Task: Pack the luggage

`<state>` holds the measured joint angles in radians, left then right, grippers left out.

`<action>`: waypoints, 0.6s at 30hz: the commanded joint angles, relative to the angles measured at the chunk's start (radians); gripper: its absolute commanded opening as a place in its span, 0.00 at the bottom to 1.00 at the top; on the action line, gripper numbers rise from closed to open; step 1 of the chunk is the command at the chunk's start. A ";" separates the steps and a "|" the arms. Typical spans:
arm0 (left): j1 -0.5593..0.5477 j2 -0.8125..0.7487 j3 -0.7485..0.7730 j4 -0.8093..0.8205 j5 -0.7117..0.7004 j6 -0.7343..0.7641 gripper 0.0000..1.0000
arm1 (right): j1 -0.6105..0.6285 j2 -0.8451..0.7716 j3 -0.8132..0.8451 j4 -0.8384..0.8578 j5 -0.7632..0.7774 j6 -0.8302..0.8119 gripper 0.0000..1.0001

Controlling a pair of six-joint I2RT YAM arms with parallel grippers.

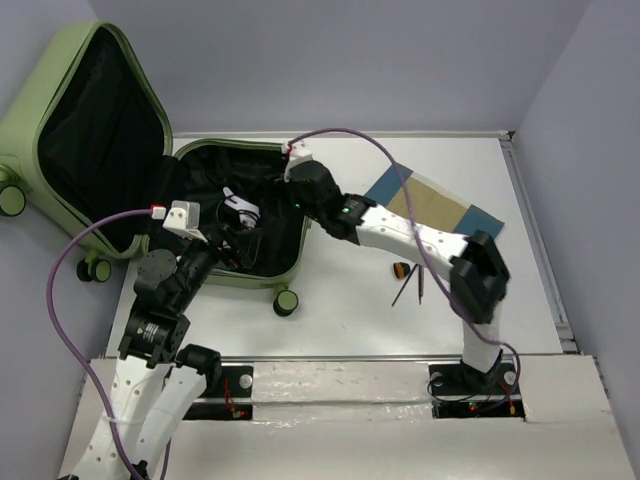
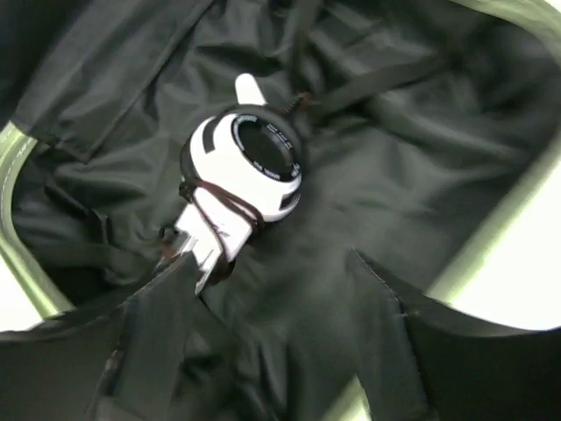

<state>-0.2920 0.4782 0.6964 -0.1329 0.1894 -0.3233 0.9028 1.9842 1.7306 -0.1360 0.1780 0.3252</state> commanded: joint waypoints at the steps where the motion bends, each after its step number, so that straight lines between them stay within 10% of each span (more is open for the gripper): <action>1: 0.002 -0.015 0.038 0.038 0.007 0.001 0.99 | 0.005 -0.336 -0.317 0.013 0.179 -0.051 0.54; 4: -0.001 -0.023 0.035 0.039 0.016 0.001 0.99 | -0.038 -0.469 -0.586 -0.040 0.264 0.006 0.33; 10: 0.001 -0.015 0.031 0.052 0.038 0.000 0.99 | -0.264 -0.780 -0.978 -0.161 0.195 0.166 0.34; 14: 0.002 -0.003 0.029 0.056 0.048 0.000 0.99 | -0.297 -0.777 -1.005 -0.203 0.155 0.164 0.69; 18: 0.005 -0.007 0.026 0.056 0.050 0.000 0.99 | -0.306 -0.702 -0.968 -0.206 0.127 0.141 0.74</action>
<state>-0.2924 0.4698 0.6964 -0.1314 0.2173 -0.3233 0.5983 1.2339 0.7063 -0.3462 0.3378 0.4633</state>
